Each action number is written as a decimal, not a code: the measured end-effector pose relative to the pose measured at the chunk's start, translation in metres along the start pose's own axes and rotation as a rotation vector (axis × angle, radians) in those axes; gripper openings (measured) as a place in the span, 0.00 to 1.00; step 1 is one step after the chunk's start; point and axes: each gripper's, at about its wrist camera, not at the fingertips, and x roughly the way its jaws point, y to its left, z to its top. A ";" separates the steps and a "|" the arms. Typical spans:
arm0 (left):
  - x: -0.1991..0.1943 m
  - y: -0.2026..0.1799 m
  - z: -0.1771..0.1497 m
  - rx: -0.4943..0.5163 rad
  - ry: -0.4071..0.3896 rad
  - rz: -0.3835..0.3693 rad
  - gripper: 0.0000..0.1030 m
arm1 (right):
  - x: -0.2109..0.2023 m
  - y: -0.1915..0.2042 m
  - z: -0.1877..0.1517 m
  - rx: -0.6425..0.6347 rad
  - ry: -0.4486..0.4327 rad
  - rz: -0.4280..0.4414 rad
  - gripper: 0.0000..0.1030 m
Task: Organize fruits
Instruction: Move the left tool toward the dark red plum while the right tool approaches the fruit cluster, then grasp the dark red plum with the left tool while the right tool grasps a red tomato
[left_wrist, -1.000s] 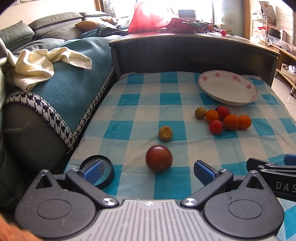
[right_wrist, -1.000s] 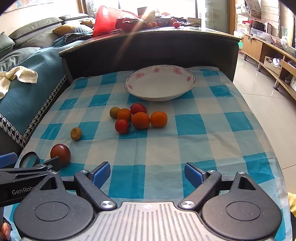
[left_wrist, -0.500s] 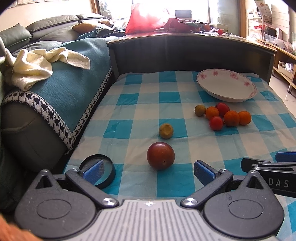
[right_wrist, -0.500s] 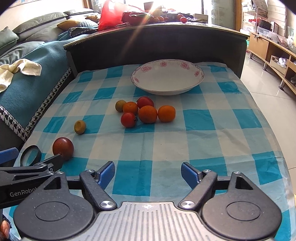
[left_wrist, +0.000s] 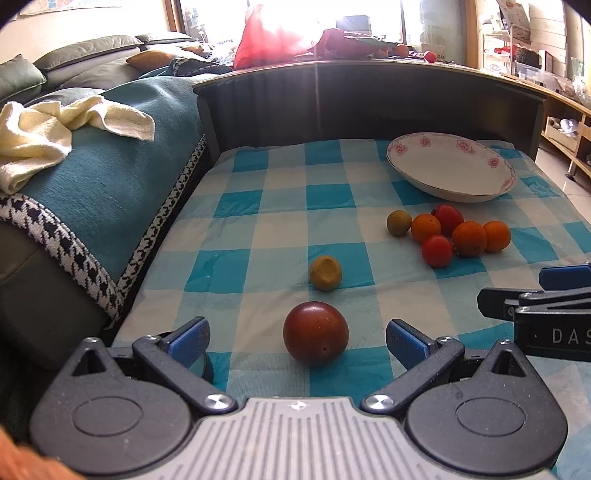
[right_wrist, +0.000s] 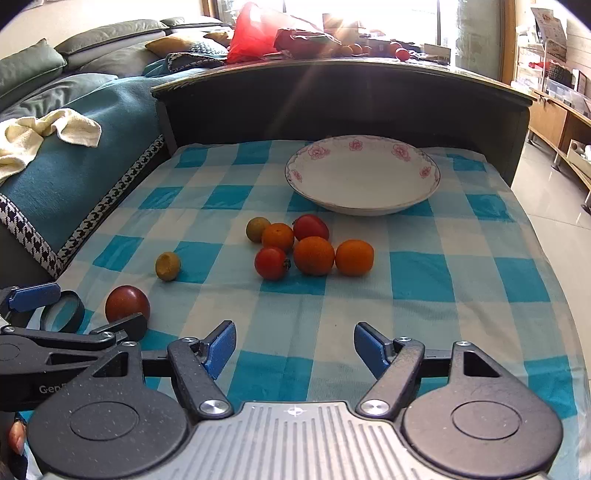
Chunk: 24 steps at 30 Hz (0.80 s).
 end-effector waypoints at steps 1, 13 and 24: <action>0.002 0.000 0.000 0.004 0.002 -0.002 1.00 | 0.003 0.000 0.002 -0.003 -0.002 0.003 0.64; 0.018 0.003 0.001 -0.006 -0.014 -0.044 0.66 | 0.044 -0.002 0.016 -0.014 -0.027 0.051 0.49; 0.032 0.000 -0.001 0.000 -0.002 -0.052 0.58 | 0.065 -0.002 0.019 -0.042 -0.073 0.028 0.52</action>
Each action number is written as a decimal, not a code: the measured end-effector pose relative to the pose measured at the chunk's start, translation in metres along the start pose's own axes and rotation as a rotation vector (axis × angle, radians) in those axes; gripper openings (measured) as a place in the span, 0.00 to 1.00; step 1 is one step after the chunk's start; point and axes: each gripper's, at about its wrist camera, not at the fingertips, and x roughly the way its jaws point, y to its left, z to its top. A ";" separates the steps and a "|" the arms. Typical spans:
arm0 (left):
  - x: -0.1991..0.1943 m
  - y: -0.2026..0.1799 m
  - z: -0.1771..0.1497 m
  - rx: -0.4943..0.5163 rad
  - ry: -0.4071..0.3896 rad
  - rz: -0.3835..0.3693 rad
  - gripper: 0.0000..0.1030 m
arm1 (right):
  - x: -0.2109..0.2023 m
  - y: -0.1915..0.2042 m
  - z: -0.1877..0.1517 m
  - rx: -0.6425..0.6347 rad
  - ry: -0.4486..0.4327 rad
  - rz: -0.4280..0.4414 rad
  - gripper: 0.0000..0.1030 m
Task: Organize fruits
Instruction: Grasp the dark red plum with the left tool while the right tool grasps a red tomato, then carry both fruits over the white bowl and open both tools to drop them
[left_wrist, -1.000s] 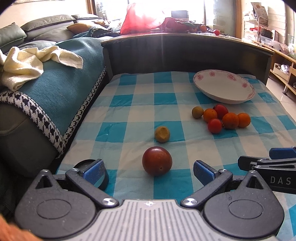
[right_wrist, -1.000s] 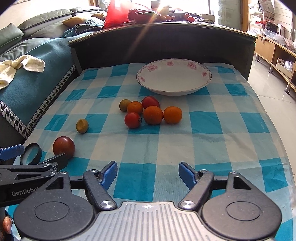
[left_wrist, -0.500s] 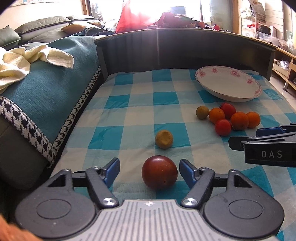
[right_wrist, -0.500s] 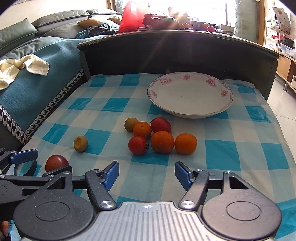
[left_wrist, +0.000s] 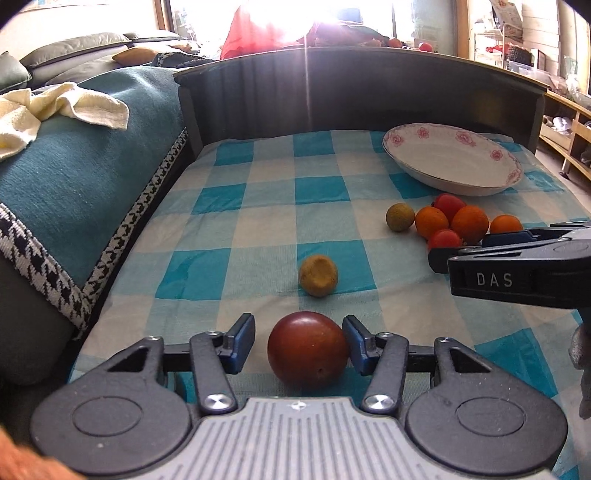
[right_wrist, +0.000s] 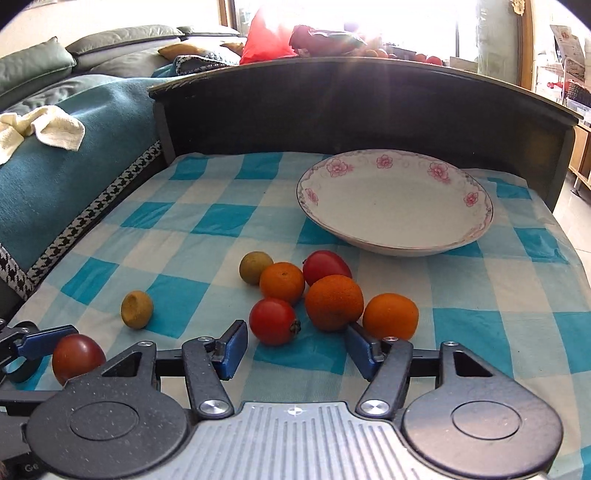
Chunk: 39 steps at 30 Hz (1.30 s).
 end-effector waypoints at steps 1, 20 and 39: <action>0.000 0.001 0.000 -0.007 0.000 -0.010 0.55 | -0.001 0.002 -0.001 -0.012 -0.007 -0.008 0.48; -0.002 -0.004 -0.003 0.002 -0.019 -0.013 0.49 | 0.002 0.021 -0.006 -0.081 -0.026 -0.022 0.17; -0.009 -0.001 0.018 -0.052 -0.026 -0.098 0.47 | -0.018 0.015 0.008 -0.067 -0.032 0.035 0.18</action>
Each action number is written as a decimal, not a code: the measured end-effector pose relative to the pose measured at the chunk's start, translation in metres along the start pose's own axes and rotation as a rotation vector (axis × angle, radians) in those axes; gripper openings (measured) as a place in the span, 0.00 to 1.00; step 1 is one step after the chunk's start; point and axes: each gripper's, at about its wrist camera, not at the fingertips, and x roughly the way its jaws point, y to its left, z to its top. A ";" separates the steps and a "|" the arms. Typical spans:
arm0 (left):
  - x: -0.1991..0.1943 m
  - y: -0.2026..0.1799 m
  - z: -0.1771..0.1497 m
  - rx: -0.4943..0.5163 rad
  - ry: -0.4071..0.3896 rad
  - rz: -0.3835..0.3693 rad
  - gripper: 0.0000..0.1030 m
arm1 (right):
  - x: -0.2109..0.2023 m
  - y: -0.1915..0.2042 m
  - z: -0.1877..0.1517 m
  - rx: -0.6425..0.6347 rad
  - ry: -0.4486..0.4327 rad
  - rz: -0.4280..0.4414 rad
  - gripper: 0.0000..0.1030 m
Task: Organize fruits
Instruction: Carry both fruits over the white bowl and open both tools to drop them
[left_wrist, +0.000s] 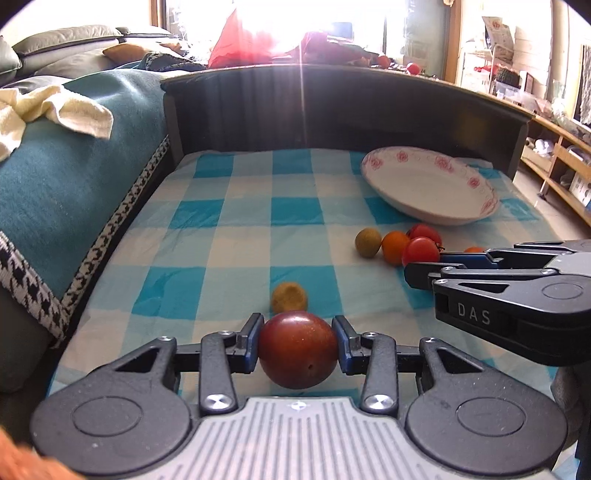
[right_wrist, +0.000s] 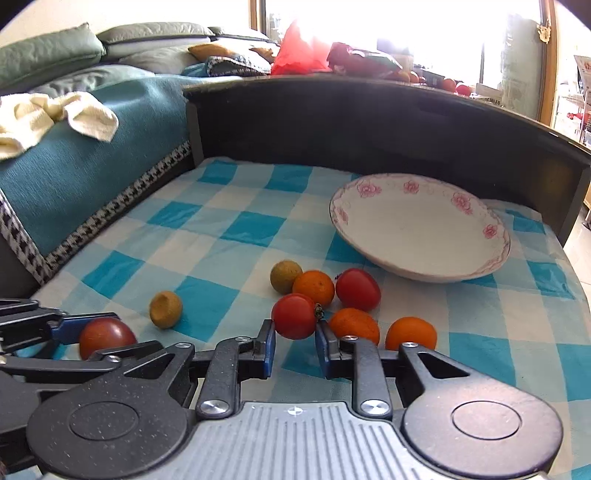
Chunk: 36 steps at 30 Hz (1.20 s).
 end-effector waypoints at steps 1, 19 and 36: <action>0.000 -0.001 0.004 -0.008 -0.004 -0.008 0.47 | -0.004 -0.002 0.003 0.007 -0.008 0.001 0.18; 0.082 -0.073 0.113 0.049 -0.082 -0.172 0.47 | 0.016 -0.111 0.059 0.097 -0.004 -0.149 0.18; 0.095 -0.077 0.120 0.061 -0.063 -0.171 0.55 | 0.028 -0.122 0.064 0.132 0.002 -0.134 0.26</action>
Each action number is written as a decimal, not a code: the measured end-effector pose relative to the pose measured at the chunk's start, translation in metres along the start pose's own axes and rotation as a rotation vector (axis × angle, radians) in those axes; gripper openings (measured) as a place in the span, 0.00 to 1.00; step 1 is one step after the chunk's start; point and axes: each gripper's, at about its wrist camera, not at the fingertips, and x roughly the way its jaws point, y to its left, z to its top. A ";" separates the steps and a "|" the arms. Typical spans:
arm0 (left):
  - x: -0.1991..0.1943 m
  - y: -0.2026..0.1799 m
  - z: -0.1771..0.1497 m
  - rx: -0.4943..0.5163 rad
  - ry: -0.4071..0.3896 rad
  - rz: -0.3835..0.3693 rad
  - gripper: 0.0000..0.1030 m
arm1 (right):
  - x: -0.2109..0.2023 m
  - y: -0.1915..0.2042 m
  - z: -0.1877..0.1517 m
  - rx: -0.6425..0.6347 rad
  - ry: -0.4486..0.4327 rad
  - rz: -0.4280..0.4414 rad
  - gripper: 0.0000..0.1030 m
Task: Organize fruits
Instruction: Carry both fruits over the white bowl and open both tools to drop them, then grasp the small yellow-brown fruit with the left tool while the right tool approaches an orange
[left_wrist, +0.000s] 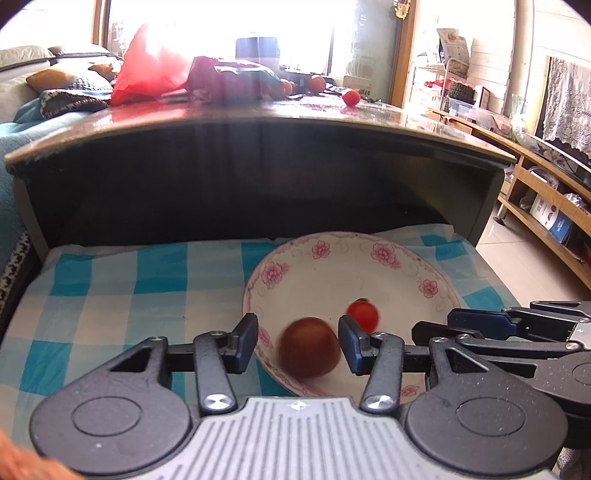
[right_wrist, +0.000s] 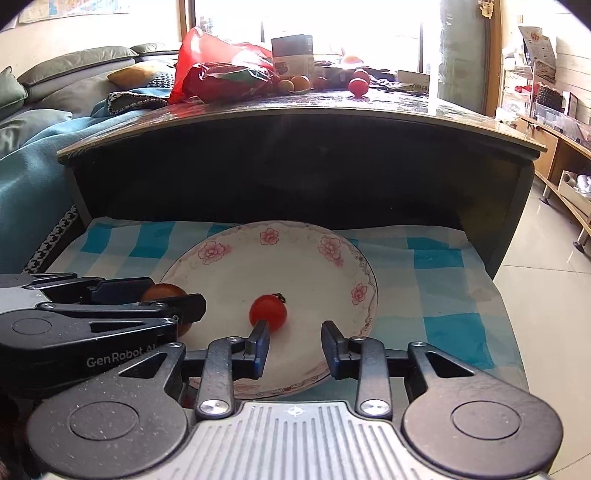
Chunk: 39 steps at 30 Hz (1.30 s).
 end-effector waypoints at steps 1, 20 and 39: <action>-0.004 0.000 0.002 0.003 -0.003 0.004 0.55 | -0.003 -0.001 0.001 0.006 -0.005 -0.002 0.26; -0.140 0.031 -0.029 0.031 0.011 0.148 0.56 | -0.106 0.031 -0.031 0.006 0.035 0.047 0.34; -0.087 0.054 -0.089 0.079 0.113 0.169 0.65 | -0.058 0.072 -0.065 -0.080 0.122 0.143 0.38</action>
